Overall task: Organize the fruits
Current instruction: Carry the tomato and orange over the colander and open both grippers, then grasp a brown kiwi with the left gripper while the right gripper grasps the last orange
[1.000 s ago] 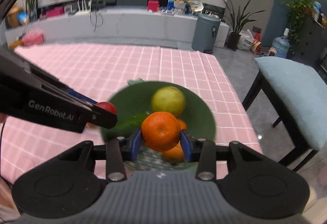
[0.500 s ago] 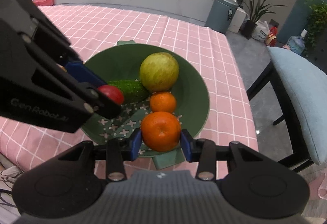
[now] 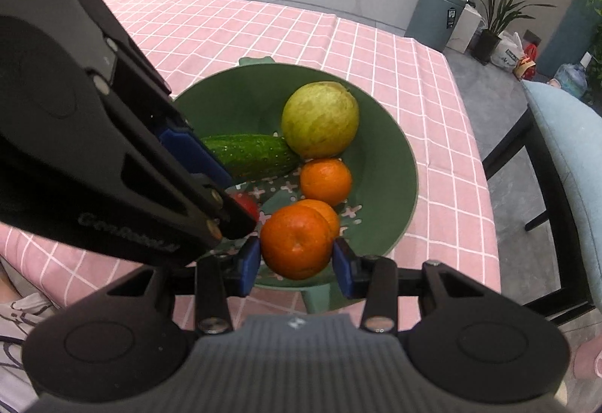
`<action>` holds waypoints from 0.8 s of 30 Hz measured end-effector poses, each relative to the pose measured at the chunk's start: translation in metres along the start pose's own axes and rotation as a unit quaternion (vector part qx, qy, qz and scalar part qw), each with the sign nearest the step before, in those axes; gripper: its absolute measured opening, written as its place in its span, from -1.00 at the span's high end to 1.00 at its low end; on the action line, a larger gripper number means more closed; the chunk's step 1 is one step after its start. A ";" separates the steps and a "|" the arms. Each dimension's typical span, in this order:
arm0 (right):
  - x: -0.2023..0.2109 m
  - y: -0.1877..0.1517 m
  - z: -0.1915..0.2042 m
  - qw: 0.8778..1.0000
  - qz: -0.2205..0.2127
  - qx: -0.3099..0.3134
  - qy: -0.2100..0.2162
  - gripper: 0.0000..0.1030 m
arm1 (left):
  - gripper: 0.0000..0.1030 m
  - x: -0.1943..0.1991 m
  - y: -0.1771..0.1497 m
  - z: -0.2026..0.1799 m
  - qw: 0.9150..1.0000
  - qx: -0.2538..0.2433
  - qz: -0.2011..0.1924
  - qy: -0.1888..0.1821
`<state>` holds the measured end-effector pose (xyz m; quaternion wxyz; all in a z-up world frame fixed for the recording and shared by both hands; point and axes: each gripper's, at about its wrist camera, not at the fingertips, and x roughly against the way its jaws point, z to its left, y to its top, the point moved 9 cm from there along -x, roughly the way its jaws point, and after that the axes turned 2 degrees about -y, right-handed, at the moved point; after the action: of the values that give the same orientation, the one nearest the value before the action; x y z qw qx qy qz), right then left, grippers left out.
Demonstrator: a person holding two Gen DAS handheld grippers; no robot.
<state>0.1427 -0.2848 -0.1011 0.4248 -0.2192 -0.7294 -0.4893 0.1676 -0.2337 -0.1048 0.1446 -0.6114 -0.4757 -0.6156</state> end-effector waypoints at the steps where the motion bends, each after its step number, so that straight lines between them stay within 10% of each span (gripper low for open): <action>1: 0.000 0.000 0.000 1.000 0.001 -0.001 0.000 0.25 | 0.22 0.000 0.000 0.000 1.000 0.001 -0.002 0.001; 24: 0.057 0.020 0.032 0.992 -0.084 -0.089 0.018 0.00 | 0.05 0.090 -0.020 0.050 0.986 0.079 -0.134 0.065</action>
<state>0.1139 -0.2526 -0.0482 0.3740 -0.1849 -0.6910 -0.5903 0.1646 -0.1493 -0.0427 0.1396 -0.4877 -0.5902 -0.6279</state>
